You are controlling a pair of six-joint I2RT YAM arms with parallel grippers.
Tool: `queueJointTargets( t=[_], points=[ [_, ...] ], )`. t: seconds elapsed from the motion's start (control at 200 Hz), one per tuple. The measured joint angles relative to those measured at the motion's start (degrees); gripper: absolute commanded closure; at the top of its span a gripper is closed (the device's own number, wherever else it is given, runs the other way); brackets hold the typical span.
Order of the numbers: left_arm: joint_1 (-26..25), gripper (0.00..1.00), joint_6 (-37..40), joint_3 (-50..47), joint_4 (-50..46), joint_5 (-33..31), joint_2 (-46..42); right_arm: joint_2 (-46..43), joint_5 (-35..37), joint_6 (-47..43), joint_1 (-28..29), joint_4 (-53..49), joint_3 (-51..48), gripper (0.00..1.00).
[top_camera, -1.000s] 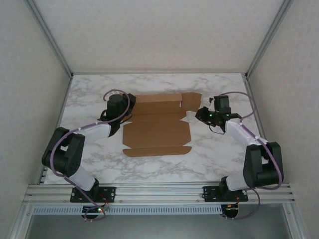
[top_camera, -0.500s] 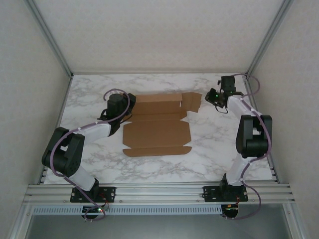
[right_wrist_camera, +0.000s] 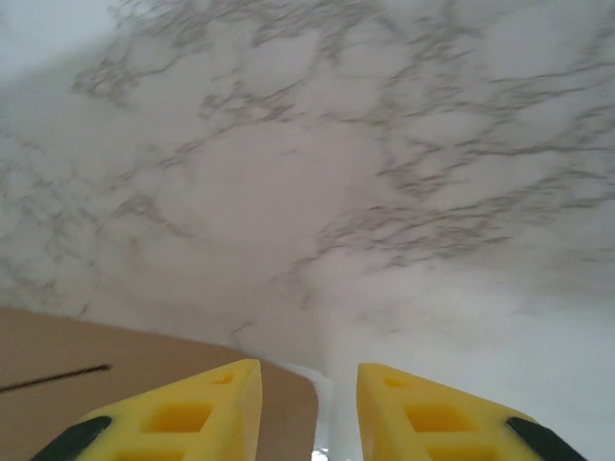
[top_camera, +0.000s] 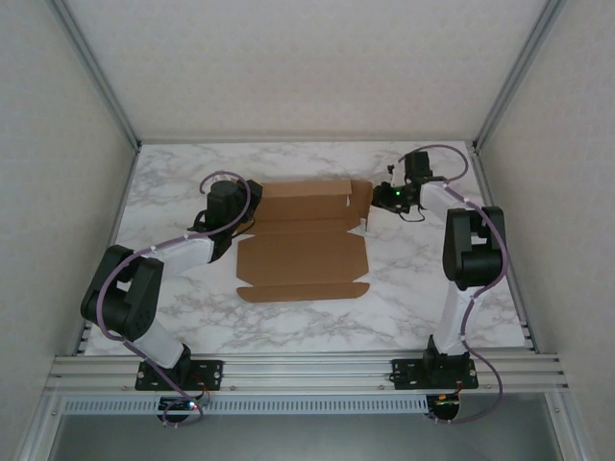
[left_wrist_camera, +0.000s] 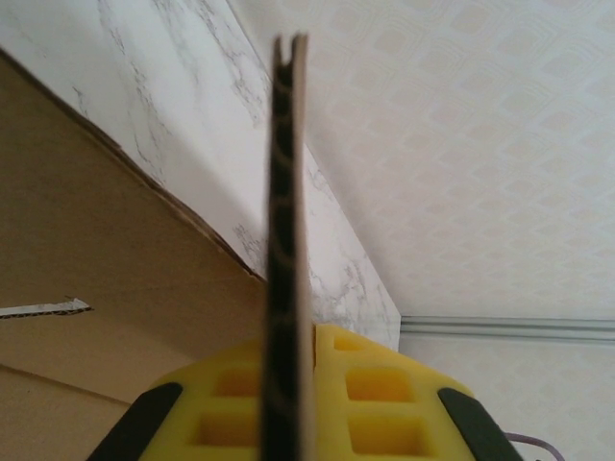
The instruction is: Fold the paper box
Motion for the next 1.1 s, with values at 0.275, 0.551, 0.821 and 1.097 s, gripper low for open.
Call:
queueJointTargets(
  t=[0.275,0.551,0.821,1.097],
  points=[
    [0.02,1.0,0.0,0.02,-0.09,-0.04,0.02,-6.14,-1.57,-2.56,2.25,0.79,-5.46,0.67],
    [0.02,1.0,0.0,0.17,-0.37,0.92,0.02,-8.81,-1.2,-3.89,6.45,1.14,-7.48,0.66],
    [0.0,1.0,0.02,0.31,-0.5,1.36,0.02,-12.76,2.47,-4.81,7.63,4.37,-12.85,0.62],
    [0.0,1.0,0.0,0.76,-0.85,1.46,0.37,-21.46,6.69,-10.08,10.64,15.43,-25.22,0.67]
  ],
)
